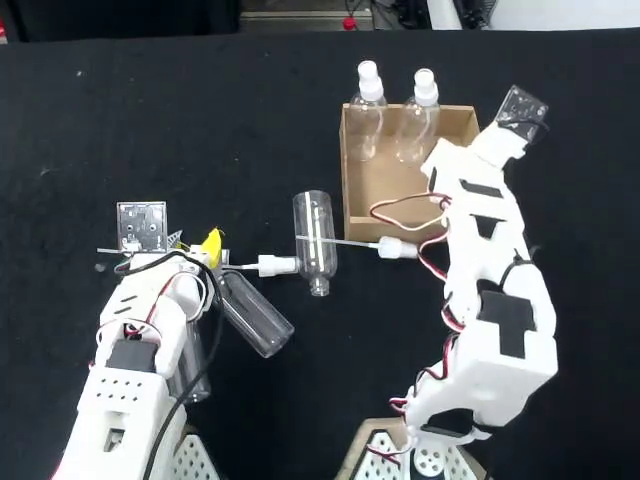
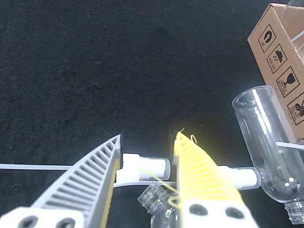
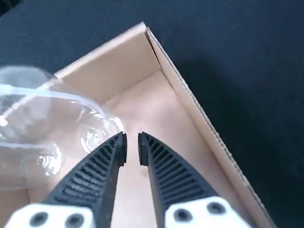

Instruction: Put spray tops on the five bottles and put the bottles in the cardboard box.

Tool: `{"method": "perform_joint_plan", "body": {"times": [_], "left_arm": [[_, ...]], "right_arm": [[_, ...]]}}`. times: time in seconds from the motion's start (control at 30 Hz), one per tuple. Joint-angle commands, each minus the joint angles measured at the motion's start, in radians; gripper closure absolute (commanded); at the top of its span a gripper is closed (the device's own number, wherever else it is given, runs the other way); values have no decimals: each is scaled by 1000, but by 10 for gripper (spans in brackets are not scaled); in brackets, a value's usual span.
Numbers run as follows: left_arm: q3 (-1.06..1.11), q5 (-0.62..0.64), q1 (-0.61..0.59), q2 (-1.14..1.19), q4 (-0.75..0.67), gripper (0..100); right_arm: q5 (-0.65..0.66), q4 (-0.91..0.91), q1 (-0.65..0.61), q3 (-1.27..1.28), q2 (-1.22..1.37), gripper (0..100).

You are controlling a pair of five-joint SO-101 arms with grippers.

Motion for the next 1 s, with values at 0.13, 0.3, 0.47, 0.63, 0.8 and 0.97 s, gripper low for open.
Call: {"method": "perform_joint_plan", "body": {"times": [0.13,0.3,0.47,0.63,0.8,0.97], "left_arm": [[-4,-9,5,-11,-25,823],[-4,-9,5,-11,-25,823],[-4,-9,5,-11,-25,823],[-4,-9,5,-11,-25,823],[-4,-9,5,-11,-25,823],[-4,-9,5,-11,-25,823]], "right_arm": [[-6,-31,-61,-4,-73,980],[-6,-32,-63,-10,-73,980],[-6,-87,-71,-2,-71,980],[-6,-112,-80,13,-71,980],[-6,-133,-97,18,-71,980],[-6,-133,-101,18,-71,980]]}}
